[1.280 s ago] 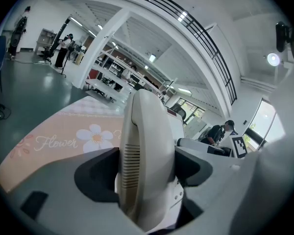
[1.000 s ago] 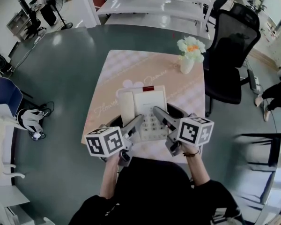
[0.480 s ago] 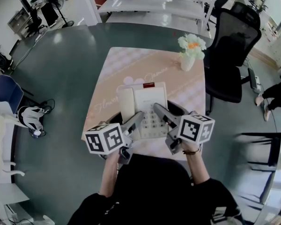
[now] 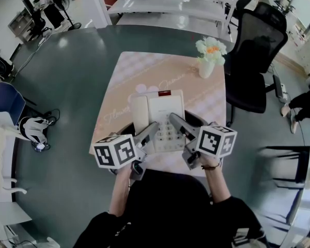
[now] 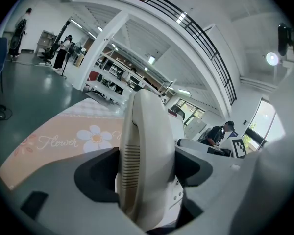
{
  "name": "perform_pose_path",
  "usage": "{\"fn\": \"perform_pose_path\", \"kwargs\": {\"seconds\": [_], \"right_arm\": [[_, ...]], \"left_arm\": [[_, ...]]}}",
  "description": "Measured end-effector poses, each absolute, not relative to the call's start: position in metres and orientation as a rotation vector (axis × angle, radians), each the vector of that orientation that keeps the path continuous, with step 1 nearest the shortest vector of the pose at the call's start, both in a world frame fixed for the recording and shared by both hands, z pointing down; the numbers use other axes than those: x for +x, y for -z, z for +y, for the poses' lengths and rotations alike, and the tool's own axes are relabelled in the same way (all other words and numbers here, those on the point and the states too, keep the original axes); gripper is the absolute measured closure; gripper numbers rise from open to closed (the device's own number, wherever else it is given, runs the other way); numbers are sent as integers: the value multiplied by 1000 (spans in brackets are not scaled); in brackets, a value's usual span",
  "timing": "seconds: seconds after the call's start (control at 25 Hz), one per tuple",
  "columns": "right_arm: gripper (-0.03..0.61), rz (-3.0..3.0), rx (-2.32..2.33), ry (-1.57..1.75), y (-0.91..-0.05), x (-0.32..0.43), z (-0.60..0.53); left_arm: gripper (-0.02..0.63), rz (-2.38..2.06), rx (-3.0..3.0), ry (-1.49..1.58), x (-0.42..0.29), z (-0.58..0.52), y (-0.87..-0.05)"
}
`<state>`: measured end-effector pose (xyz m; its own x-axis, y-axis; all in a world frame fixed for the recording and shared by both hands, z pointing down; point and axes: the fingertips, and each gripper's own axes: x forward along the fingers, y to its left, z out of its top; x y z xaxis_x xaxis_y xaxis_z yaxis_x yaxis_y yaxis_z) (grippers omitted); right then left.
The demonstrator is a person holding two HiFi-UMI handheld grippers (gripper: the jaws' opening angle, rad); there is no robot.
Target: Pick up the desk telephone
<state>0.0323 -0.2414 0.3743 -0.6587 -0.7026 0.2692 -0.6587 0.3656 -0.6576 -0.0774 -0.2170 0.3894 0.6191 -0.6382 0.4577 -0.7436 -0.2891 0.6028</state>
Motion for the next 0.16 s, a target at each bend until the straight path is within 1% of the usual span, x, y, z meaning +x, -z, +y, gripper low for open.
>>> {"fn": "perform_pose_path", "kwargs": {"seconds": [0.16], "right_arm": [[353,2543,-1274,1187,-374,32,-241]], "left_arm": [[284,-1088,2016,-165,-79,-217,-389]]}}
